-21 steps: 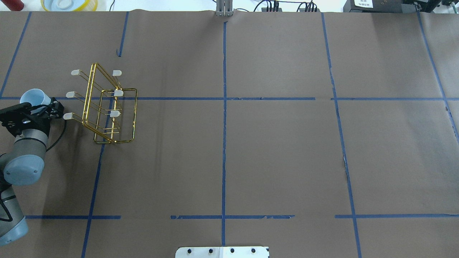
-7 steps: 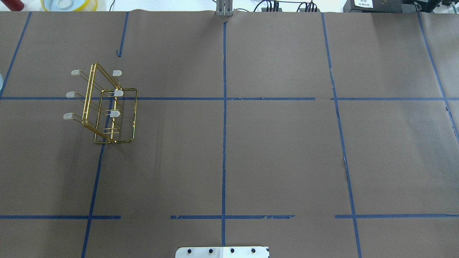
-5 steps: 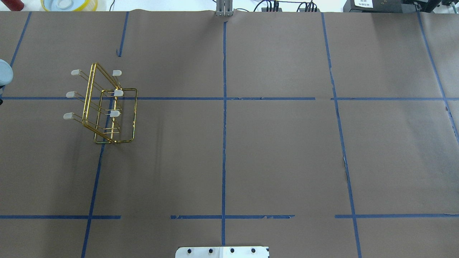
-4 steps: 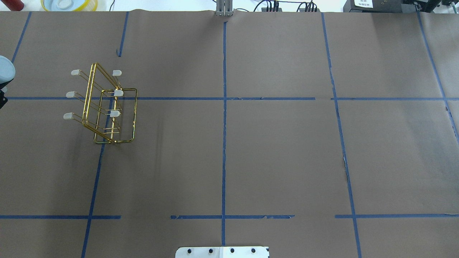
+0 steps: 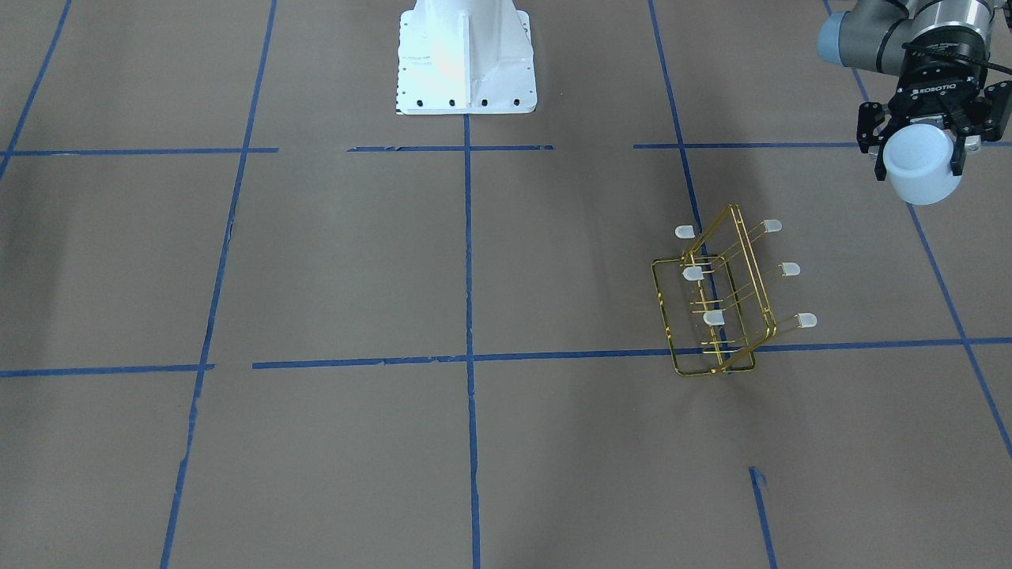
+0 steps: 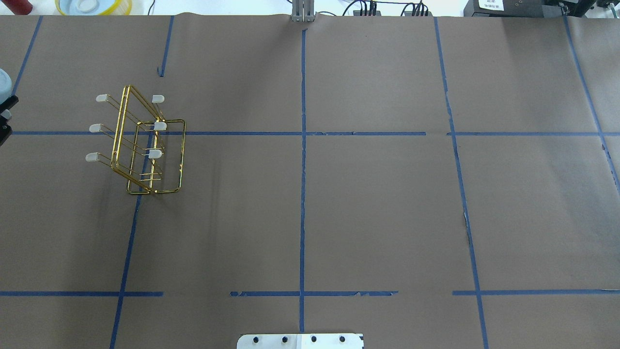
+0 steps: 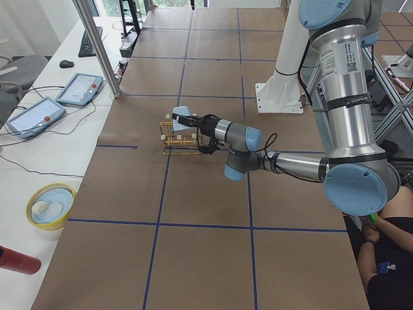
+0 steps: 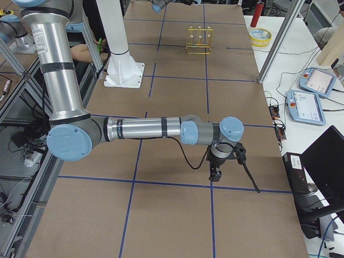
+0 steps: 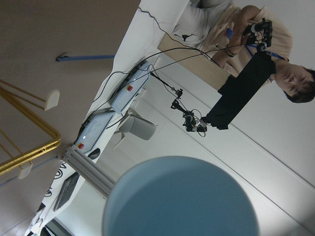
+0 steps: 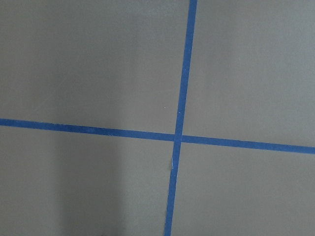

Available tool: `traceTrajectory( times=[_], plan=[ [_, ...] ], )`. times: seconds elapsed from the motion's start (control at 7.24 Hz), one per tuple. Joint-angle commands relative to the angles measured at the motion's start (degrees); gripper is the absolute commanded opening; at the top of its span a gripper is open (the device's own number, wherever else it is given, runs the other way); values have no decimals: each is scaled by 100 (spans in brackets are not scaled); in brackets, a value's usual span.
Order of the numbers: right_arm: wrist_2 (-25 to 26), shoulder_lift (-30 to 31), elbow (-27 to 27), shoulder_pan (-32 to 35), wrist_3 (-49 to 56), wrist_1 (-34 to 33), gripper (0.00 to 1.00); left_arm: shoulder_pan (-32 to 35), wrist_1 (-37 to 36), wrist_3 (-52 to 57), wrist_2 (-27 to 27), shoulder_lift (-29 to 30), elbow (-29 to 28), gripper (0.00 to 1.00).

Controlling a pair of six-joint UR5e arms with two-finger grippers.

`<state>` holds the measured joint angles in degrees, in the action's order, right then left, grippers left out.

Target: Hang cup on cup holder

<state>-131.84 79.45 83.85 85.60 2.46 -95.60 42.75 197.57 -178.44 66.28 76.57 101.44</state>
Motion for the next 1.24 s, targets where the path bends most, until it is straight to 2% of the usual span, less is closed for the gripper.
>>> traceTrajectory(
  times=[0.0, 0.28, 0.41, 0.69, 0.97, 1.11],
  plan=[
    [0, 0, 0, -8, 0, -2, 100, -73, 88, -1214, -44, 181, -316, 0],
    [0, 0, 0, 1, 0, -2, 100, -519, 62, -2251, -1041, 419, -563, 0],
    [0, 0, 0, 1, 0, 6, 100, -748, 88, -2517, -1430, 464, -590, 0],
    [0, 0, 0, 1, 0, 6, 100, -1423, 80, -3081, -2544, 709, -853, 0],
    [0, 0, 0, 1, 0, 6, 100, -1663, 71, -3091, -3101, 999, -880, 0],
    [0, 0, 0, 1, 0, -2, 100, -1865, 79, -3082, -3364, 1226, -1072, 0]
  ],
)
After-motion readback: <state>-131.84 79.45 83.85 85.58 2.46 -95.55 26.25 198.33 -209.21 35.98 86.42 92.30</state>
